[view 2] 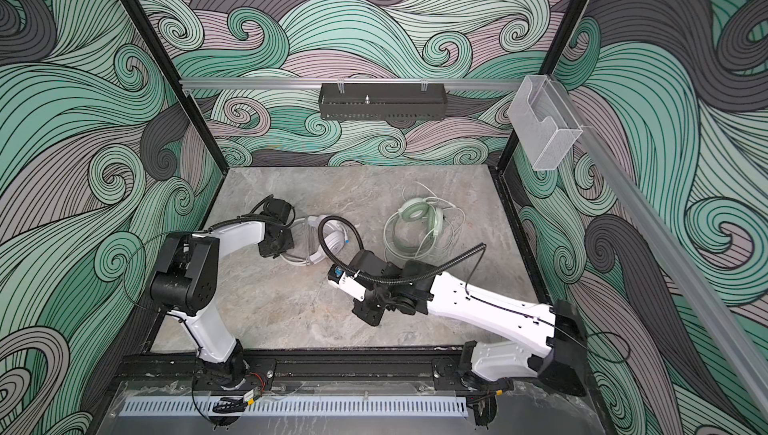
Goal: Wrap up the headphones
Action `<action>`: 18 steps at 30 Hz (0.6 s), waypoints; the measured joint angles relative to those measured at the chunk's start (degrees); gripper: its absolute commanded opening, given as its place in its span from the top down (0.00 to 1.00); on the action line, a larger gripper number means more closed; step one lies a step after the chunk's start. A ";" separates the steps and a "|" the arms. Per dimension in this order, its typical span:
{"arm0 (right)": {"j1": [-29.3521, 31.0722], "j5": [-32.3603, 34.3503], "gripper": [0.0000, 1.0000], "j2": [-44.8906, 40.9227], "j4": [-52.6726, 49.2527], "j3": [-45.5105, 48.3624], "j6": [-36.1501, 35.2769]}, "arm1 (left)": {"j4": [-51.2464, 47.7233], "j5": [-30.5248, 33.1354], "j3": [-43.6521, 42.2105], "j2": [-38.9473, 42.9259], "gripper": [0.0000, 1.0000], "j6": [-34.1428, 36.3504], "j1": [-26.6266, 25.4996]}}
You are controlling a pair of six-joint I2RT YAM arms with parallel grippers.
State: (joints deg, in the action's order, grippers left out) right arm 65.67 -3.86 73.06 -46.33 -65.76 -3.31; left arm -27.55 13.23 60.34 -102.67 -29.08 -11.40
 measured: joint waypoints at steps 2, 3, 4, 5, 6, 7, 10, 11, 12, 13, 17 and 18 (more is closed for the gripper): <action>0.00 -0.04 1.00 0.90 -1.07 -2.08 -0.68 | 0.09 -0.09 -0.20 0.13 1.00 0.00 -0.37; 0.00 -0.15 1.00 1.64 -1.46 -3.08 -0.92 | 0.15 -0.17 -0.28 0.17 1.00 -0.04 -0.44; 0.00 -0.33 1.00 2.27 -1.86 -3.89 -1.07 | 0.24 -0.26 -0.39 0.28 1.00 -0.11 -0.44; 0.02 -0.66 1.00 3.06 -2.23 -4.81 -1.22 | 0.37 -0.42 -0.68 0.48 1.00 -0.37 -0.42; 0.07 -1.09 1.00 3.85 -2.56 -5.75 -1.27 | 0.48 -0.46 -1.05 0.79 1.00 -0.79 -0.42; 0.11 -1.38 1.00 4.33 -2.60 -6.32 -1.27 | 0.57 -0.55 -1.33 0.98 1.00 -1.16 -0.42; 0.31 -2.21 1.00 5.05 -2.80 -7.52 -1.22 | 0.55 -1.36 -1.92 1.64 1.00 -2.97 -0.22; 0.39 -2.34 1.00 5.05 -2.86 -7.65 -1.20 | 0.39 -1.88 -2.01 1.81 1.00 -3.54 -0.04; 0.46 -2.51 1.00 5.01 -2.86 -7.67 -1.20 | 0.04 -2.27 -2.01 2.14 1.00 -4.00 0.13; 0.63 -2.62 1.00 4.92 -2.95 -7.67 -1.20 | -0.24 -2.51 -2.01 2.45 1.00 -4.24 0.24; 1.53 -3.82 1.00 3.93 -3.85 -7.65 -1.20 | -3.63 -3.52 -0.07 4.98 1.00 -4.76 0.55; 1.81 -4.20 1.00 3.48 -4.04 -7.65 -1.18 | -4.57 -3.87 1.31 5.62 1.00 -4.79 0.52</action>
State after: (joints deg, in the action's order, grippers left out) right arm 67.48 -8.05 76.53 -50.37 -73.41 -4.49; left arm -32.12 9.37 61.65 -97.06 -33.87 -10.87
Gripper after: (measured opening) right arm 0.053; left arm 0.060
